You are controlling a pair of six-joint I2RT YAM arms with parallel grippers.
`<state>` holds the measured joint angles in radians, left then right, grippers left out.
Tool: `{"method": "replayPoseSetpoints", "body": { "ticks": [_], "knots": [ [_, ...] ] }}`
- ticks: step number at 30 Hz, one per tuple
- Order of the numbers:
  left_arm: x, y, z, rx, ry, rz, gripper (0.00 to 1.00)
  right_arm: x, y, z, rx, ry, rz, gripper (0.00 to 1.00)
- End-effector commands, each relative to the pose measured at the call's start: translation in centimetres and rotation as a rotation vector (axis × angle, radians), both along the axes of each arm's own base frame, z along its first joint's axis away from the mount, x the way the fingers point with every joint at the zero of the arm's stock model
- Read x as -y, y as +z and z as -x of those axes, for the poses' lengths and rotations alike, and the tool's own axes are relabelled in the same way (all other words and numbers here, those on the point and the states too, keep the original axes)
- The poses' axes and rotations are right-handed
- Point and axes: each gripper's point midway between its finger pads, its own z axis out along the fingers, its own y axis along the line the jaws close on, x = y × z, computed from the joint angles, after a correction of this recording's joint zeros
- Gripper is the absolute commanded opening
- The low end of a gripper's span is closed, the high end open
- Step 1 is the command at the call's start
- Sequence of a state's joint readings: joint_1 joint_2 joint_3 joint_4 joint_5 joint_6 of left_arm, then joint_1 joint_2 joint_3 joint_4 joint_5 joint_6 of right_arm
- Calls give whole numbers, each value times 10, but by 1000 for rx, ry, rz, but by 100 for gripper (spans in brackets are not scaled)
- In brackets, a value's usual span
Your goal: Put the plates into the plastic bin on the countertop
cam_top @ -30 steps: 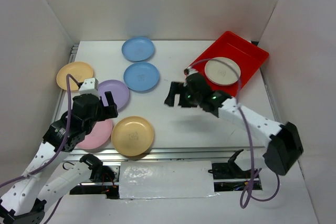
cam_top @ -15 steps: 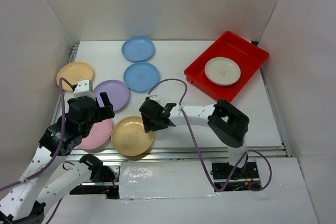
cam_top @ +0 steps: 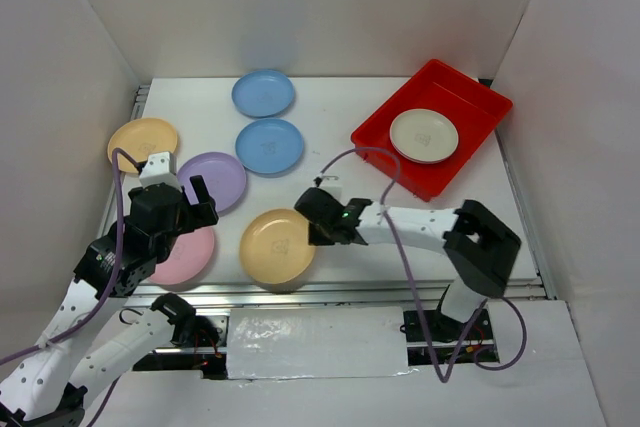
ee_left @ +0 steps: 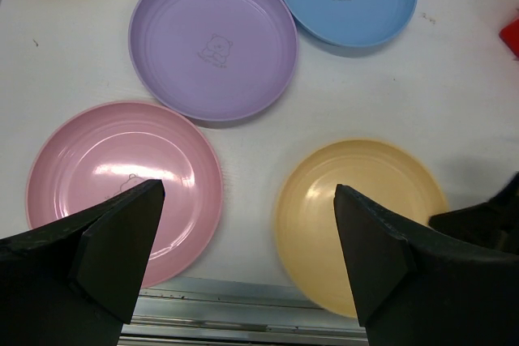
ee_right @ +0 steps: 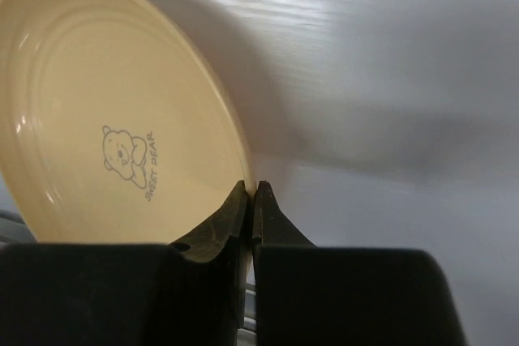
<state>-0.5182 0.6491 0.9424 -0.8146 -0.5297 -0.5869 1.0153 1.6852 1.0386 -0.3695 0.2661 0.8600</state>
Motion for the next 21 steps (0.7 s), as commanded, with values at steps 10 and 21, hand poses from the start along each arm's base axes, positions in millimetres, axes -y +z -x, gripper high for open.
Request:
{"method": "replayPoseSetpoints", "body": {
  "ticks": [10,21],
  "knots": [
    [1,14,-3,51,9,31,99,216,136,-102,281,-517,-123,0],
    [7,11,-5,38,-26,29,99,385,173,-219,307,-1023,-308,0]
  ]
}}
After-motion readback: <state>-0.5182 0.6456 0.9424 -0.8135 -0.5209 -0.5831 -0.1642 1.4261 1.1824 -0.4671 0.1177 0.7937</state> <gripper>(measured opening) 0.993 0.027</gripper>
